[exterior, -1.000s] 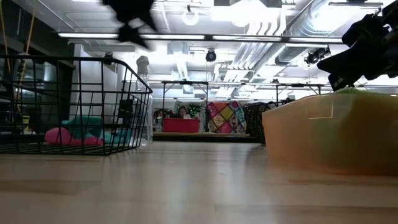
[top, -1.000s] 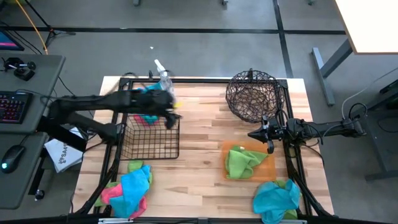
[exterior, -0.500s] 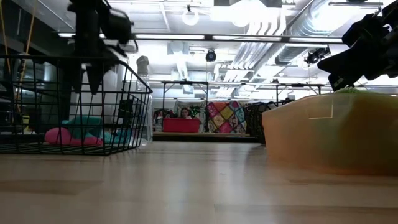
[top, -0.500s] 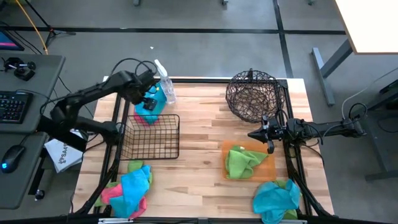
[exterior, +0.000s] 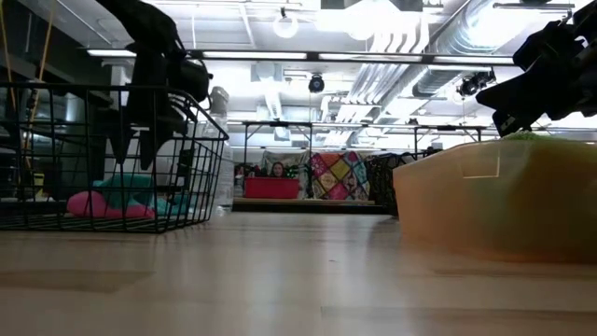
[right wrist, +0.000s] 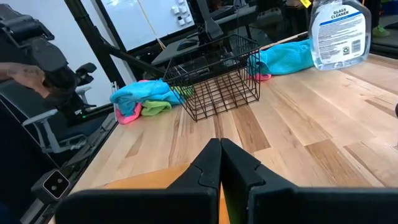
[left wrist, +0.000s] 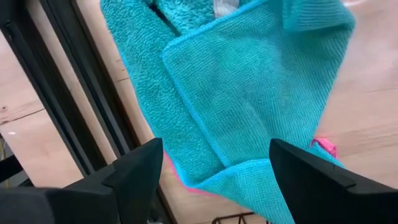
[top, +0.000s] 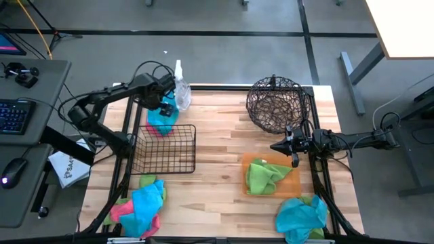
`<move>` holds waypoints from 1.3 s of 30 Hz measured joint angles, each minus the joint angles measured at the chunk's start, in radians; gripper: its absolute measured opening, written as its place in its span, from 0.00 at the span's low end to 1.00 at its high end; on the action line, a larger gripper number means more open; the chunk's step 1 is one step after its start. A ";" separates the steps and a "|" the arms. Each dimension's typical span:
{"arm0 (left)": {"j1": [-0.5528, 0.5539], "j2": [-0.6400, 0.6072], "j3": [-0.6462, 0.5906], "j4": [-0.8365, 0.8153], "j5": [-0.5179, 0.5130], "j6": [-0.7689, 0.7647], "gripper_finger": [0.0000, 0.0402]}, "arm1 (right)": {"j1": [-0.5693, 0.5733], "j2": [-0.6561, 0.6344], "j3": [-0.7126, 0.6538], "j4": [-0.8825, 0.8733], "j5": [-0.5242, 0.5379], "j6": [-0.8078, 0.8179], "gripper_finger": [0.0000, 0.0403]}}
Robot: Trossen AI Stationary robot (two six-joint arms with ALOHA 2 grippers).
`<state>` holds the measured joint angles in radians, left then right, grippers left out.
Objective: Sort microfiber towel by color & place in baskets
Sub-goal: Put the top blue microfiber towel into the left wire basket
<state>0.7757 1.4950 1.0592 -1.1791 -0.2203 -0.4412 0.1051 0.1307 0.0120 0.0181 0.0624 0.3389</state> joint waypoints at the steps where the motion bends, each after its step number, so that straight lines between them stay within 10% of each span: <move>1: -0.001 -0.003 0.000 0.000 0.000 -0.002 0.70 | 0.000 0.000 0.000 0.000 0.000 0.000 0.00; 27: -0.050 -0.241 -0.341 0.241 0.027 -0.149 0.68 | 0.000 0.000 0.000 0.000 0.001 0.000 0.00; 39: -0.050 -0.241 -0.322 0.243 0.023 -0.121 0.04 | 0.000 0.000 0.000 0.000 0.001 0.000 0.00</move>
<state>0.7261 1.2537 0.7376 -0.9360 -0.1970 -0.5617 0.1050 0.1307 0.0120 0.0184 0.0631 0.3389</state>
